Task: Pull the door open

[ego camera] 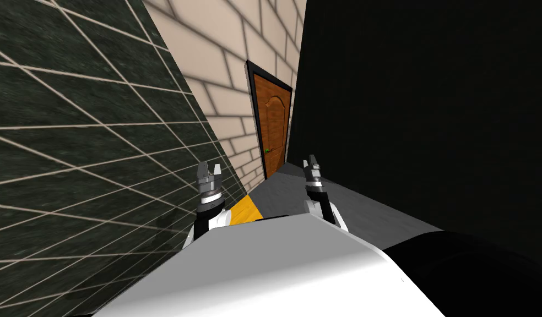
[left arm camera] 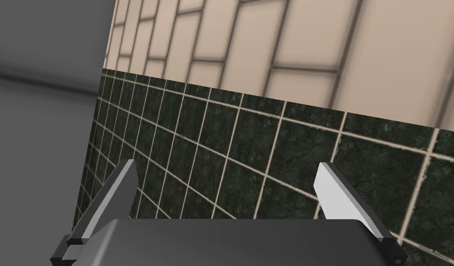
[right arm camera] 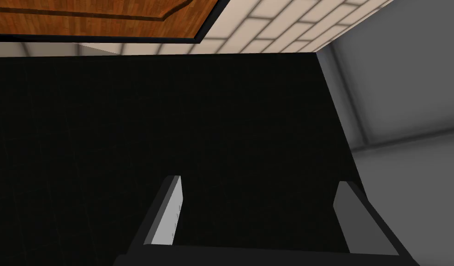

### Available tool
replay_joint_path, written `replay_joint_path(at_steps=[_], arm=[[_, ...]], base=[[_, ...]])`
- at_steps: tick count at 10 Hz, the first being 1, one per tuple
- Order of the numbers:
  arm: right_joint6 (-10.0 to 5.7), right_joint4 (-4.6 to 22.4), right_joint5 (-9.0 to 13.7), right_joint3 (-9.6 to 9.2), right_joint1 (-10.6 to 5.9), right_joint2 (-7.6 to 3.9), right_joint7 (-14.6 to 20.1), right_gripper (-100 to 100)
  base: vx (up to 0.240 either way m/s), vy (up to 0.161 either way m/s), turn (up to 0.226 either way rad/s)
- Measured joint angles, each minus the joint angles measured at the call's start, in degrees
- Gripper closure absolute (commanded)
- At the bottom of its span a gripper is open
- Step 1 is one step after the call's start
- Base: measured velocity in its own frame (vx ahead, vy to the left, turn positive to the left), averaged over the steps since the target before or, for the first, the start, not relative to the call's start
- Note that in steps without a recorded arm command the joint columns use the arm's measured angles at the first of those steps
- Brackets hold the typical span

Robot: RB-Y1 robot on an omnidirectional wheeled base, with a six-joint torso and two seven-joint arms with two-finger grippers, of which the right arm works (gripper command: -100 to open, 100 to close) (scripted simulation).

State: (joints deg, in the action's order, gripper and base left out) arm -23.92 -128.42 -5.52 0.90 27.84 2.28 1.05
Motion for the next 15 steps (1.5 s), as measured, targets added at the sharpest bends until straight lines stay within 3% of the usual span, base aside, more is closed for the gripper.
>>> replay_joint_path(at_steps=[4, 6, 7, 15], arm=[[-1.17, 4.6, 1.5, -0.60, -1.15, -2.53, 0.5, -100], [-0.95, 7.0, 2.1, -0.64, -2.84, -3.62, 0.6, -100], [-1.34, 8.0, 2.5, -1.07, -2.58, -4.09, 0.7, -100], [-4.03, 17.3, 5.1, -2.46, -4.95, -7.99, 1.4, -100]], base=[[0.145, -0.034, 0.119], [0.140, -0.038, 0.138], [0.108, -0.035, 0.102], [0.090, -0.045, 0.119]])
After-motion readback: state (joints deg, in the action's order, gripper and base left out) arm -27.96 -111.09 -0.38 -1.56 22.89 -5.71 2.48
